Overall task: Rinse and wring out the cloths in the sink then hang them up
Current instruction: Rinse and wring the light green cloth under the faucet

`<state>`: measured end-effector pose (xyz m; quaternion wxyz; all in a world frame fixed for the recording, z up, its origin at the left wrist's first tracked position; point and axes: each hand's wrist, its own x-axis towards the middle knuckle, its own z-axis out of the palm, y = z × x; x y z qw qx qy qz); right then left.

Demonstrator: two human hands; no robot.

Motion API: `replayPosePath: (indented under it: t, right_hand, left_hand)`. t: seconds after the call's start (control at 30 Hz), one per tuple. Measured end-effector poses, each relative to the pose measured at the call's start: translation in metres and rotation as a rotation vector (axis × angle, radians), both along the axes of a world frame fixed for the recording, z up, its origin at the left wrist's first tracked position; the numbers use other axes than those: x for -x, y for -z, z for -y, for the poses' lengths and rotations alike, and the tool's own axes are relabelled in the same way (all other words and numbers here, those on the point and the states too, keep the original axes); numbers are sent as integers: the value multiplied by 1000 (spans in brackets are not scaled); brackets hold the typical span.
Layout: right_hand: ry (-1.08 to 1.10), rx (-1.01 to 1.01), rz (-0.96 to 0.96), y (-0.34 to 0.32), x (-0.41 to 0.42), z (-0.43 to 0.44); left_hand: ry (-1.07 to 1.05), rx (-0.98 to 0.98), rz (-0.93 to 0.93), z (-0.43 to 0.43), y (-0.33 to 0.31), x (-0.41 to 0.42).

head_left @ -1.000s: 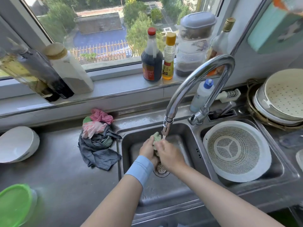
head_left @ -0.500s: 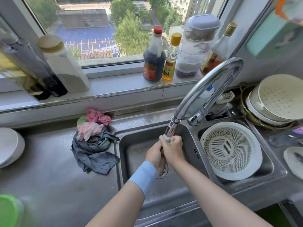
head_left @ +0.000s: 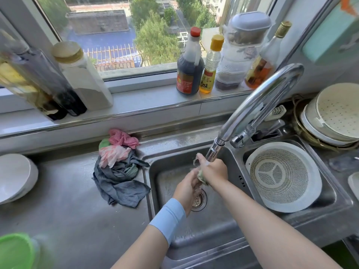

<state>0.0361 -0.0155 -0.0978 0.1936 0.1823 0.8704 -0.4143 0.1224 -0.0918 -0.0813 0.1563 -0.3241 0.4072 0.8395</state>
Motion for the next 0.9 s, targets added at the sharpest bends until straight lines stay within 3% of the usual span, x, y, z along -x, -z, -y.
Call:
replayPosePath:
  t: [0.17, 0.3, 0.37, 0.73, 0.9]
  right_hand:
    - [105, 91, 54, 0, -4, 10]
    - [-34, 547, 107, 4, -21, 7]
    - [-102, 616, 99, 3, -26, -4]
    - [67, 238, 84, 3, -1, -2]
    - [6, 451, 82, -4, -16, -3]
  left_hand:
    - [-102, -85, -4, -1, 11, 4]
    - [-221, -50, 68, -5, 9, 25]
    - [-208, -131, 91, -4, 6, 33]
    - [-254, -156, -13, -22, 14, 22]
    - [-121, -54, 11, -15, 21, 38]
